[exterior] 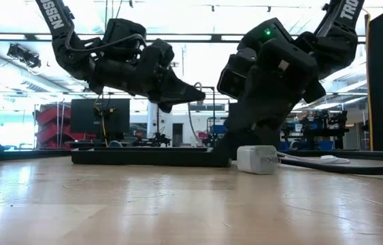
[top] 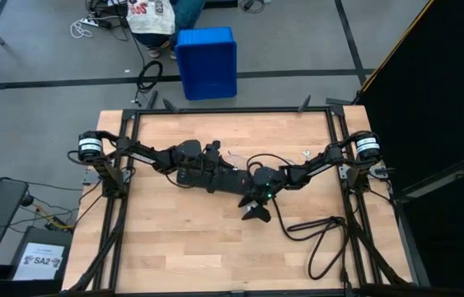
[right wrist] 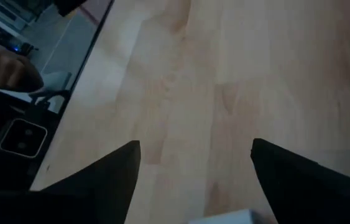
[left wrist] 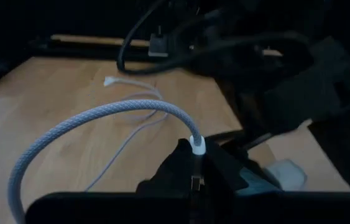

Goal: Insert USB
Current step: Remove the purple charger cable from the white charger adapter

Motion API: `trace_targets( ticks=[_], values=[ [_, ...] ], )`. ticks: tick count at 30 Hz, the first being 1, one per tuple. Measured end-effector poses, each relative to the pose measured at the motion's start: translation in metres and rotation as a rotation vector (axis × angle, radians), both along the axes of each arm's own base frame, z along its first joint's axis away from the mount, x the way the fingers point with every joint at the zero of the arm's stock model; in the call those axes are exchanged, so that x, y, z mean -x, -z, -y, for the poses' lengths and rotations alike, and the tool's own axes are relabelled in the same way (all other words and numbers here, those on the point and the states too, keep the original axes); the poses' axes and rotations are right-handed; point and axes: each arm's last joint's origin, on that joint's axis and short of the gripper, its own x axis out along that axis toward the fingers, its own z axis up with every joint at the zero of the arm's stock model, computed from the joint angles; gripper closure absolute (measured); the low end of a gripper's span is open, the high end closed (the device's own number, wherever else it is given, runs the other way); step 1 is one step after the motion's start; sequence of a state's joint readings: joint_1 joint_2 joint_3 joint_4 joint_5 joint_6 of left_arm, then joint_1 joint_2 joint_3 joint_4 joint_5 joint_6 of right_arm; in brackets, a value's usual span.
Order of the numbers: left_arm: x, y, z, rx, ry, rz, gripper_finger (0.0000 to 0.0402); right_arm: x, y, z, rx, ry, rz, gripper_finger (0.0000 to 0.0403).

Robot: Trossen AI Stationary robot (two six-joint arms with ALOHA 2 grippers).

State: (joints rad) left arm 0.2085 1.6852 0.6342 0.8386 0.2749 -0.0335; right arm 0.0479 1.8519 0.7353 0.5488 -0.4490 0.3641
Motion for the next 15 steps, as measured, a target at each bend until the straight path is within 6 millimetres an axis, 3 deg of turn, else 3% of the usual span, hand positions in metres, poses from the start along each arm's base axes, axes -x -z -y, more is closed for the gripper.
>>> trace_targets(
  ticks=[11, 15],
  values=[
    [0.01, 0.01, -0.058, 0.158, -0.22, -0.285, 0.0397, -0.001, -0.001, 0.021, -0.037, 0.008, 0.003, 0.0163],
    [0.011, 0.005, -0.075, 0.193, -0.275, -0.342, 0.0382, -0.001, -0.001, 0.027, -0.035, 0.027, 0.005, 0.0175]
  ],
)
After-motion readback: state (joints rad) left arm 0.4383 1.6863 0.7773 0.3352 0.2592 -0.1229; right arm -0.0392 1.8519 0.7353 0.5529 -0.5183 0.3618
